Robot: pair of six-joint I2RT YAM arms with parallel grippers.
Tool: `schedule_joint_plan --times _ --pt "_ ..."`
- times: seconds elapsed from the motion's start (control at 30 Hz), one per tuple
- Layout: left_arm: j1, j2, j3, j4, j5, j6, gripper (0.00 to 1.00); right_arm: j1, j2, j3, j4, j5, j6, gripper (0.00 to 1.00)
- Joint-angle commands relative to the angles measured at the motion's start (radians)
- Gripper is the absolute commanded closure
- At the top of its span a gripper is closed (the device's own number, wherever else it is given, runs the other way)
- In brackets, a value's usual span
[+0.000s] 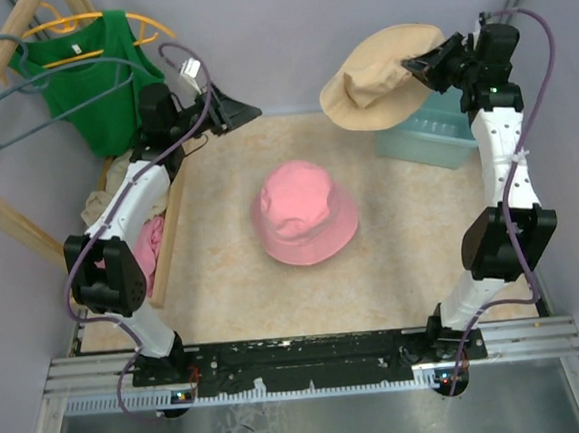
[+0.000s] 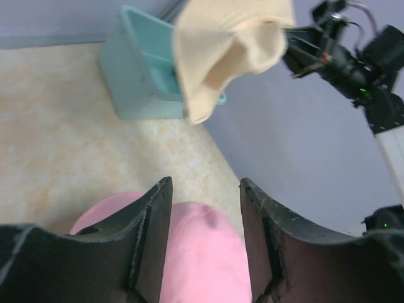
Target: Stack the hats
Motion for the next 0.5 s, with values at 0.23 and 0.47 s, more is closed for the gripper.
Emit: schedule_joint_plan --times 0.23,0.47 --pt "-0.107 -0.003 0.157 -0.001 -0.003 -0.03 0.4 0.108 -0.145 -0.125 0.343 -0.295 0.363 1.0" --pt "-0.056 -0.012 0.188 -0.006 0.025 -0.018 0.39 0.119 -0.15 -0.201 0.499 -0.45 0.435 1.0"
